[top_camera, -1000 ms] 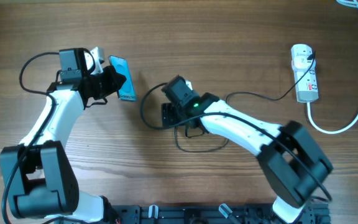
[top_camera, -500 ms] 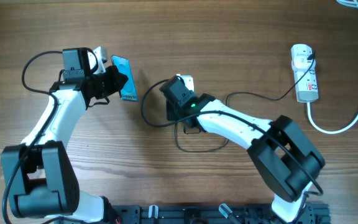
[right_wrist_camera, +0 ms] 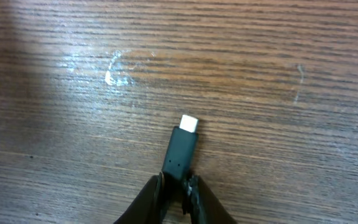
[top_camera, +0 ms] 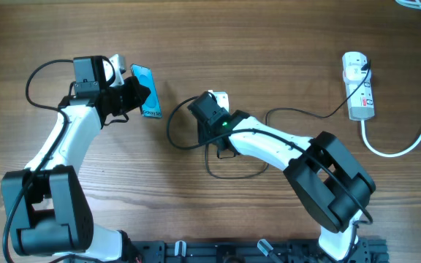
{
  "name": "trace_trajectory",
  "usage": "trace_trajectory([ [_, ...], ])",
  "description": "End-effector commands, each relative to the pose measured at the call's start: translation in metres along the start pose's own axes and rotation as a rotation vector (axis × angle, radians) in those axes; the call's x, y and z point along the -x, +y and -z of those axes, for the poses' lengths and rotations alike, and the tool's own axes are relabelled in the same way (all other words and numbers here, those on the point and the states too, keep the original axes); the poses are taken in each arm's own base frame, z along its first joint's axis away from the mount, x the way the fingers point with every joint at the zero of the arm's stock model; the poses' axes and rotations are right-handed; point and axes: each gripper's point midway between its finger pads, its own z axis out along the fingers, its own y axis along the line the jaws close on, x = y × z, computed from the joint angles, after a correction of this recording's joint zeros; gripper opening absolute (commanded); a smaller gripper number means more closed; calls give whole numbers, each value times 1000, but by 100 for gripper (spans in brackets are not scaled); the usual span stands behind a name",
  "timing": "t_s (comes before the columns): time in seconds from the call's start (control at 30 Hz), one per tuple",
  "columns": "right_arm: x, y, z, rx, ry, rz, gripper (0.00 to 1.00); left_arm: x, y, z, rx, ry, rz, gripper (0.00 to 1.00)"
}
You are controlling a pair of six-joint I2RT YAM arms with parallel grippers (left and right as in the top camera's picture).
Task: Plug charger to phone and switch on socket
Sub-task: 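Move the right gripper over the black cable's USB-C end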
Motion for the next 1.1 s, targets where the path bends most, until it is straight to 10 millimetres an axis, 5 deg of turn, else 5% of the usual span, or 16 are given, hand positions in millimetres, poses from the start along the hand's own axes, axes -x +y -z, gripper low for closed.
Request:
trace_trajectory([
  [0.0,-17,-13,-11,-51,66,58,8,2,-3,0,-8,-7,-2,4],
  [0.23,-26,2,-3,34,144,94,4,3,-3,0,-8,-7,-2,4],
  [0.37,-31,-2,-3,17,167,96,36,3,-3,0,-8,-7,-2,4],
  [0.67,-36,-6,-2,5,187,105,36,3,-3,0,-9,-8,-2,4],
  [0.93,-37,-8,1,-6,200,90,63,3,-3,0,-9,-9,-3,4],
  [1.07,-41,-11,2,-20,217,74,64,3,-3,0,-9,-9,-3,4],
])
